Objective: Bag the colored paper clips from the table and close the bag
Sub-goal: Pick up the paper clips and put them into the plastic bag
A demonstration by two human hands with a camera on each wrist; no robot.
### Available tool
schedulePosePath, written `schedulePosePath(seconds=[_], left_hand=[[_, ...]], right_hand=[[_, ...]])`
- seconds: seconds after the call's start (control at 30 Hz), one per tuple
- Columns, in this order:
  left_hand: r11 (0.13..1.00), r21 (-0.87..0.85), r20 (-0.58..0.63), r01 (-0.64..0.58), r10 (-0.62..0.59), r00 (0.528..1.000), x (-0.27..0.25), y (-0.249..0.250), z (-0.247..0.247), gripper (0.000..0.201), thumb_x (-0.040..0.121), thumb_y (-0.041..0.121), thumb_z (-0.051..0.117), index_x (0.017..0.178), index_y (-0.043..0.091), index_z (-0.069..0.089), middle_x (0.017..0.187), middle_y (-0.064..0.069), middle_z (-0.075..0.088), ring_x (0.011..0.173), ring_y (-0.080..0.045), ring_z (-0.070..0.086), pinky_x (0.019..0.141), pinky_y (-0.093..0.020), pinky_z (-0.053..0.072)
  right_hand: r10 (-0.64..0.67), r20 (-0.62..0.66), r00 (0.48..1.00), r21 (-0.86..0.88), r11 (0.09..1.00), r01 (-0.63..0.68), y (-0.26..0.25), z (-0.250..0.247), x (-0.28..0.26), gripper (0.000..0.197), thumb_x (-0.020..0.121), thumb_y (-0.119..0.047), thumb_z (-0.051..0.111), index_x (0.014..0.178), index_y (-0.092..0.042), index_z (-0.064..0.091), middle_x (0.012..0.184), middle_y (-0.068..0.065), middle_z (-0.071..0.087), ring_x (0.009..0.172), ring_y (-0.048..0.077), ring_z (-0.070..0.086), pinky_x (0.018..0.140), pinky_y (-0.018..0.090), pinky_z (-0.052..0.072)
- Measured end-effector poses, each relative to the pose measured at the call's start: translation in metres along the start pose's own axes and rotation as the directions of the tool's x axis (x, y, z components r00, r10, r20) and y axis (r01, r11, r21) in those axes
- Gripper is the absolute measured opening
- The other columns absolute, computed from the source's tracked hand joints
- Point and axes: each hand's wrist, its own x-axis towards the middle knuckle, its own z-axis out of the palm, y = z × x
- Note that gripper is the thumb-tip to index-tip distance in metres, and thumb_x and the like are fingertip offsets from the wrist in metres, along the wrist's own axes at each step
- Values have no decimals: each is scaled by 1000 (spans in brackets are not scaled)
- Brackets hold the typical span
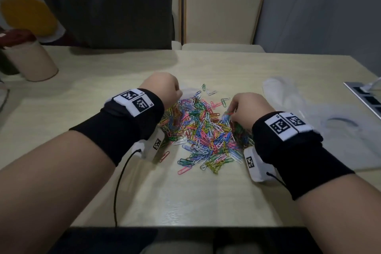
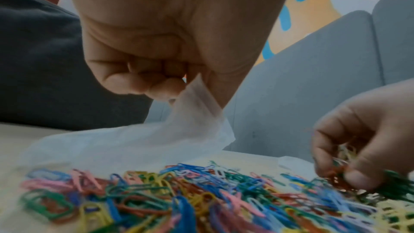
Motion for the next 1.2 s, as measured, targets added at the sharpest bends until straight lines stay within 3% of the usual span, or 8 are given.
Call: schedulePosePath(seconds=[0.1,0.23,0.43,0.57,0.77,0.9,1.03,1.2], left_hand=[[997,-65,-24,-32,30,999,-7,8,5,19,92,28,54,92,14,67,86,-2,62,77,-20,54,66,-28,37],[988,-144,-14,-52,50,999,-13,18,11,16,89,26,57,91,13,67,79,1,60,78,-19,56,67,-26,38],[977,-200,40,-71,81,996,-21,30,16,15,88,26,59,87,14,67,62,9,55,80,-19,64,68,-26,44],[970,-213,19,-115,121,992,-28,37,17,19,90,29,58,92,13,67,79,-2,67,84,-22,63,71,-27,42],[926,-356,-30,-122,119,992,-29,42,20,16,90,25,56,81,14,63,73,-3,72,76,-20,65,77,-33,52],[915,-387,-54,-116,103,993,-28,46,19,20,91,23,53,80,12,66,67,-3,72,68,-16,65,67,-27,48],[910,-404,-44,-94,83,996,-26,47,22,15,90,25,53,80,18,62,69,-2,71,71,-18,65,68,-29,51],[916,-381,-32,-122,119,992,-25,52,22,16,91,26,52,87,16,63,79,-5,70,64,-23,57,59,-28,45]], right_hand=[[17,-74,997,187,982,-3,0,-2,-4,13,84,-10,68,94,-17,71,83,-4,60,87,21,57,73,25,40],[61,-70,996,508,861,-17,-6,-1,-8,11,80,-13,76,88,-17,69,77,-2,61,76,22,62,72,33,54],[13,81,997,944,321,-81,-24,-4,-14,16,85,6,65,82,-9,61,81,8,63,71,19,62,57,22,55],[-36,192,981,967,180,-183,-29,-3,-14,16,89,5,61,84,-9,59,81,7,61,48,8,59,42,14,48],[22,319,947,943,-102,-316,-28,9,-7,4,93,5,54,95,3,54,111,21,50,89,31,59,55,27,62],[38,382,923,922,-81,-379,-24,5,-5,13,94,8,44,102,0,49,130,21,39,95,35,58,57,31,62],[30,404,914,914,26,-405,-24,0,-5,26,87,18,29,95,-2,44,114,20,39,105,40,58,71,32,60],[40,235,971,782,586,-213,-19,5,3,15,88,5,54,87,-10,57,92,8,61,76,17,62,71,27,60]])
